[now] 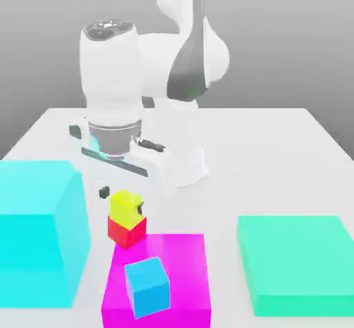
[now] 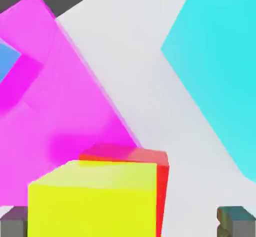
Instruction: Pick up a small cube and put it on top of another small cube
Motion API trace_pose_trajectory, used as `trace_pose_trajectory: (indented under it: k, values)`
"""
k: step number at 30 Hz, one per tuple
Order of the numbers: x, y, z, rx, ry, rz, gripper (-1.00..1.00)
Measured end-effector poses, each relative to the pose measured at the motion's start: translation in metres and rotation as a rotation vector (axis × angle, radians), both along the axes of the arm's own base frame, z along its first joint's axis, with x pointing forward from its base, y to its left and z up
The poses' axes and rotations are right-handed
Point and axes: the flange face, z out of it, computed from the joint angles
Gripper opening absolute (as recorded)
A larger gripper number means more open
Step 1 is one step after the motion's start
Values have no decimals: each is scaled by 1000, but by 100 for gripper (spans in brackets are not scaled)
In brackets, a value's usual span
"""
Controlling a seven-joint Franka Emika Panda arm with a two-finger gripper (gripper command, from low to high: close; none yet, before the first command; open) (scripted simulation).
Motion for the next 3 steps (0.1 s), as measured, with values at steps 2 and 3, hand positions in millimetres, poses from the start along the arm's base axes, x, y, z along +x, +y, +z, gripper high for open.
trace_pose_trajectory:
  k: [2,3]
  values:
    - [0,0,-2,-1,1,0,100]
    - [0,0,7,-2,1,0,100]
